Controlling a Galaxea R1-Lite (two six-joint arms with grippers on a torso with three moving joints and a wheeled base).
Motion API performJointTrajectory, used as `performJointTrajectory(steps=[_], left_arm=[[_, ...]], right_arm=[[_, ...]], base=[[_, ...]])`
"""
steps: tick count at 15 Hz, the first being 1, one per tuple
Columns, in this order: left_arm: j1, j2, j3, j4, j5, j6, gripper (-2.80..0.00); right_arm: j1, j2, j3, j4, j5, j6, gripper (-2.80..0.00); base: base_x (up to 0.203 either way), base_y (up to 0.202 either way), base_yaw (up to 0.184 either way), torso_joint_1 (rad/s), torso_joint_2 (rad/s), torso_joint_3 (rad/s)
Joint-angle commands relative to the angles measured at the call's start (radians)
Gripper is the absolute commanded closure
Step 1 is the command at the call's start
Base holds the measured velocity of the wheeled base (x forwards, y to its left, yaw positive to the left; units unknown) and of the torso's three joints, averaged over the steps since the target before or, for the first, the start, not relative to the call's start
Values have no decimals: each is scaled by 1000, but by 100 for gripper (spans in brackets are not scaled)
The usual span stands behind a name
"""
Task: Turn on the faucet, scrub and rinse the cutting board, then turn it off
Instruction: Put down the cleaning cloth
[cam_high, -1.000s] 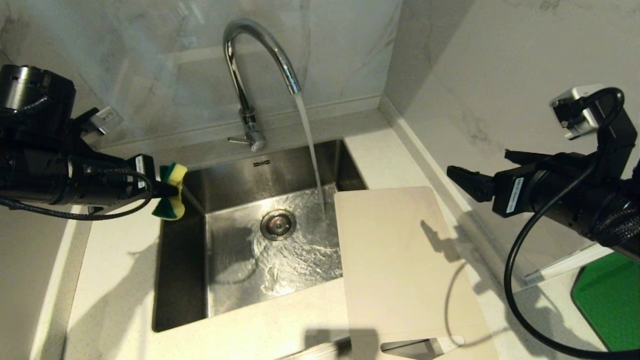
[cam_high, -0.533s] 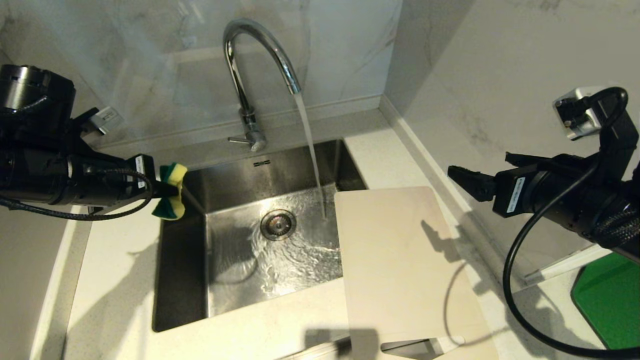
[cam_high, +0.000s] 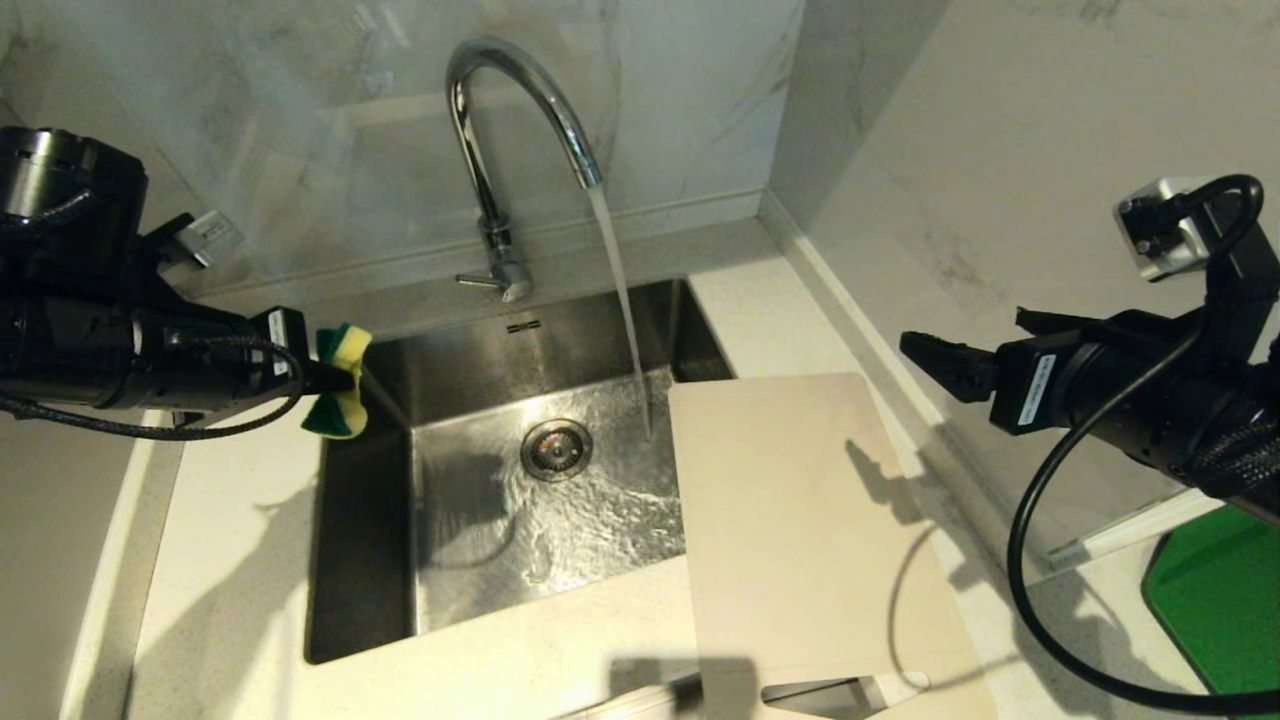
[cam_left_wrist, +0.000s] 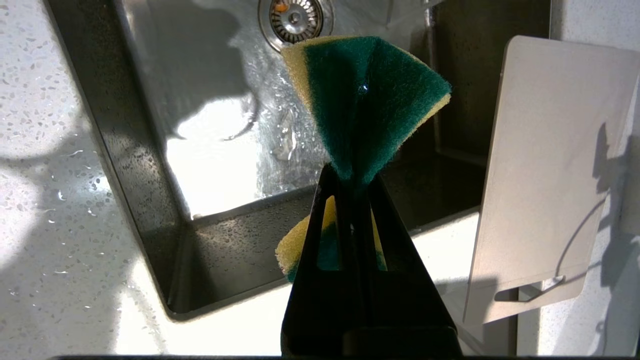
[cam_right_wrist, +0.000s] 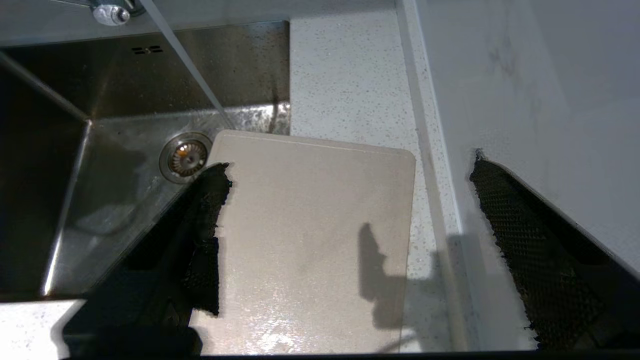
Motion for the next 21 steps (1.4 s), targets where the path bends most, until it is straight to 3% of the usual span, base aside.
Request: performJointTrajectory(steps=[1,12,18,21], left_arm=[[0,-2,0,2,1,-3,0],[0,-5,0,2,1,-3,0],[0,-36,15,14,1,-5,0],[0,-46,19,24,1,-16,0]], right_arm=[[0,-2,-1,-4,1,-1,0],[0,-72,-11,0,1,-6,0],[-147,-216,-56,144,41,-13,0],[-164,-311,-41,211,78,-13,0]], base=[[0,0,0,0,0,0],[0,0,0,0,0,0],[0,0,0,0,0,0],[0,0,0,0,0,0]])
